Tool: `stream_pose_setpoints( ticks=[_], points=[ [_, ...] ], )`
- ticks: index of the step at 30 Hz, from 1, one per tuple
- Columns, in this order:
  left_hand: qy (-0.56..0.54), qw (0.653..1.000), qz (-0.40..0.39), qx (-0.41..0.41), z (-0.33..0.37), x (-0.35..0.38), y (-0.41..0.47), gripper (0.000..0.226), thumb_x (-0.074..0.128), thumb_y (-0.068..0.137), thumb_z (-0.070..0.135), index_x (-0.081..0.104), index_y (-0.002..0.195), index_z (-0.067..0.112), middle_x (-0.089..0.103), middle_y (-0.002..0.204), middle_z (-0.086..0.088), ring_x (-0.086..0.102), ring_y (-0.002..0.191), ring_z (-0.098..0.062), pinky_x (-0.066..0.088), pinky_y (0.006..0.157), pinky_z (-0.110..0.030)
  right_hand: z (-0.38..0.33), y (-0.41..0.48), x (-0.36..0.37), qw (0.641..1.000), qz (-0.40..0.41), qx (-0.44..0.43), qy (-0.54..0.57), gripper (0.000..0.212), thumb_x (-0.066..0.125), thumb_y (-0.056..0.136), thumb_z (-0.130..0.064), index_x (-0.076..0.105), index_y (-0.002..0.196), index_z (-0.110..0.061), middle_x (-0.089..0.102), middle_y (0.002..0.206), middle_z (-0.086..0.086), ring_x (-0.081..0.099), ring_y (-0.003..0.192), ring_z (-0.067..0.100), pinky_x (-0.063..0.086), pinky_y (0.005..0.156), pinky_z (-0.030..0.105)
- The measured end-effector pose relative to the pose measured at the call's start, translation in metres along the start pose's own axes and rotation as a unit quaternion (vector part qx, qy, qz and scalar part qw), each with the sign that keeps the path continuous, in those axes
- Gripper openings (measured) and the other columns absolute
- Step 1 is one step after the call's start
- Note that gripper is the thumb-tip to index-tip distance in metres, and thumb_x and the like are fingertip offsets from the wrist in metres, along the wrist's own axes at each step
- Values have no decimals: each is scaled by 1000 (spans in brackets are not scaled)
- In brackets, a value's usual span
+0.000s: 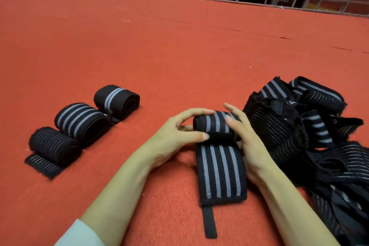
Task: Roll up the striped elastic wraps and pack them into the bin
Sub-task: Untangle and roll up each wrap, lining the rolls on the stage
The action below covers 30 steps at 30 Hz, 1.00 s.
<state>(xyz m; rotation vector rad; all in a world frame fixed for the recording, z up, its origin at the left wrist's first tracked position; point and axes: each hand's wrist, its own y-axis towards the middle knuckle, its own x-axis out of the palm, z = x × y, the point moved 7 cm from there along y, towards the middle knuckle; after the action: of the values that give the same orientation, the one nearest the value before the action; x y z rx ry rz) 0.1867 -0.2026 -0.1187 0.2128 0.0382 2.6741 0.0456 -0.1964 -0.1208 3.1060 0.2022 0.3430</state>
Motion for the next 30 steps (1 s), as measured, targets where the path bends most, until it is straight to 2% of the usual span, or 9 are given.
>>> stream_pose_setpoints(
  ticks=[2,5,10,14,17,21,24,27,30],
  points=[
    [-30,999,3,-31,-2,0,0,51,64,82,28,52,131,36,64,124,-3,67,103,-27,56,79,-38,1,1,-1,1000,2,-9,-11,43,57,86,-23,53,127,-36,65,108,1,67,88,12,56,72,25],
    [-2,995,8,-95,-6,2,-4,56,54,86,56,41,137,39,64,124,-2,71,78,-29,59,58,-35,0,1,0,1000,-4,-16,-23,63,68,75,-26,45,133,-38,67,107,-3,69,89,10,55,73,23],
    [-7,997,21,-73,-1,2,-4,39,61,91,20,47,127,22,71,82,-3,63,53,-11,48,45,-21,8,2,-1,1000,-1,12,-3,59,66,71,-25,51,127,-14,71,105,4,69,92,18,57,78,29],
    [-1,999,26,-36,3,-2,-3,47,65,88,7,47,128,26,65,113,-14,66,72,-17,50,53,-24,9,-2,5,999,-33,28,-12,51,61,74,-27,53,123,-18,69,111,4,68,96,15,56,76,28],
    [39,999,27,2,4,-6,-2,54,68,82,-3,54,123,29,59,123,-14,67,96,-20,58,71,-38,9,-2,8,998,-46,33,11,52,58,83,-37,49,130,-17,65,122,9,64,110,24,53,91,41],
    [70,997,34,17,6,-7,-2,56,68,78,-11,60,117,28,63,121,-3,66,90,-19,54,84,-44,10,-1,4,998,-3,43,38,43,52,90,-45,56,118,-13,67,114,14,63,108,30,47,99,47],
    [44,999,16,4,4,-3,-1,45,75,79,11,62,117,30,62,124,3,67,92,-16,57,79,-37,9,2,-1,999,17,23,37,20,63,84,-36,62,96,-20,64,96,7,60,92,23,47,90,44],
    [11,999,8,-43,-4,-1,-1,66,66,68,70,58,125,37,61,129,1,65,109,-20,56,85,-41,5,2,-3,999,12,-1,35,26,65,78,-27,60,101,-15,65,91,2,61,85,15,52,76,30],
    [30,996,7,-89,-9,-3,-3,59,56,72,73,56,123,43,66,122,5,67,107,-21,55,90,-45,5,2,2,999,-16,-2,43,27,63,76,-23,60,102,-18,65,94,2,65,83,15,56,72,32]
  ],
)
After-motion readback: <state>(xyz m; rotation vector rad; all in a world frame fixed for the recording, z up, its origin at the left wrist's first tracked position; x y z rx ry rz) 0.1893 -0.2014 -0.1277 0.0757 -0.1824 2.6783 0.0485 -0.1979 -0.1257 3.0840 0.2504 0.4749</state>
